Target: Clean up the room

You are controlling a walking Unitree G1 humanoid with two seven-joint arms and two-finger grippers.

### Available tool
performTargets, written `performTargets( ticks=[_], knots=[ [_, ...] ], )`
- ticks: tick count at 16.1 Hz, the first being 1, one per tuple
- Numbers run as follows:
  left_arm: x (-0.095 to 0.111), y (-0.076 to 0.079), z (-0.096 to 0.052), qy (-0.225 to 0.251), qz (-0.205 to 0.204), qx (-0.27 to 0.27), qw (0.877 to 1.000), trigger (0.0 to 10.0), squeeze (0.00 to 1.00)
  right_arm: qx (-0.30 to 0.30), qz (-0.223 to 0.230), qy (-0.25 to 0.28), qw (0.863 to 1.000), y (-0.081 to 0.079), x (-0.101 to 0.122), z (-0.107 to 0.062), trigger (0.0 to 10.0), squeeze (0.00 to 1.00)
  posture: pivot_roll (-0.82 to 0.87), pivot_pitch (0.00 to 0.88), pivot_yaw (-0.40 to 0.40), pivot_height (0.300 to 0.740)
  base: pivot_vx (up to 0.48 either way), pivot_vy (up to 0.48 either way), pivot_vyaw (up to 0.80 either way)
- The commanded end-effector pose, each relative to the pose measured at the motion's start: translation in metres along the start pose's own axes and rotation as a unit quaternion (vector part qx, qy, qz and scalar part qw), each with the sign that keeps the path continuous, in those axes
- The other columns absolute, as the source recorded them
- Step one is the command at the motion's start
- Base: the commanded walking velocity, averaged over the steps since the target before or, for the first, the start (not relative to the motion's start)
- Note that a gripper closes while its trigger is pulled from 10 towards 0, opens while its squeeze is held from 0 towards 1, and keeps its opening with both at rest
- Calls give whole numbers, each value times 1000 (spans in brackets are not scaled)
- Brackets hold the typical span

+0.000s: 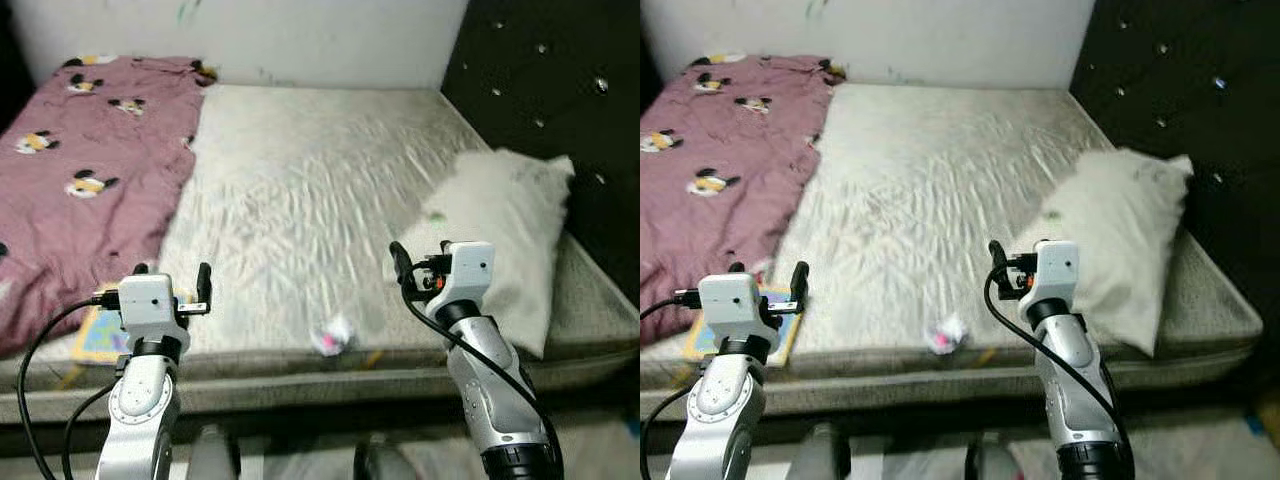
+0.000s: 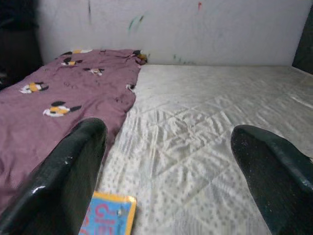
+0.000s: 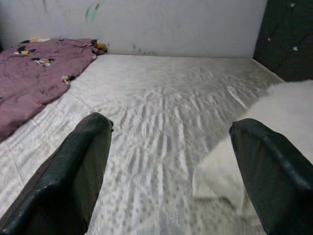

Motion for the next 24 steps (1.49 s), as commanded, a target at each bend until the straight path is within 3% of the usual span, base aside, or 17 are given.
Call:
performTargets(
  ticks=[1, 6, 20, 24],
  knots=[
    [-3, 1, 1, -8, 1, 2, 1000, 10000, 0, 0, 1, 1, 1000, 2, 1, 0, 10000, 0, -33, 57, -49, 582, 0, 0, 0],
    [-5, -5, 2, -9, 2, 27, 1000, 10000, 0, 9, -4, 2, 1000, 0, 1, 0, 10000, 0, -34, 53, -52, 567, 0, 0, 0],
    [0, -3, 1, 1, -18, 6, 1000, 10000, 0, 54, -17, 14, 998, -13, 5, 3, 10000, 0, -37, 94, -54, 567, 52, 0, 65],
    [0, 1, 3, -3, -21, -1, 1000, 10000, 0, 61, -22, 18, 998, -16, 7, 4, 10000, 0, -39, 97, -55, 567, 0, 0, 641]
  ],
)
Point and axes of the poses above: a point about 5 cm out from each wrist's last joint towards the gripper, its own z axis pointing out of the wrist towards the gripper, its own x axis along the axis of the wrist's last joint, y = z × x, the point moved 4 cm from there along z, pointing out of the wrist towards the gripper, and after that the axes turned 1 degree about -z, right-handed, at the moved point
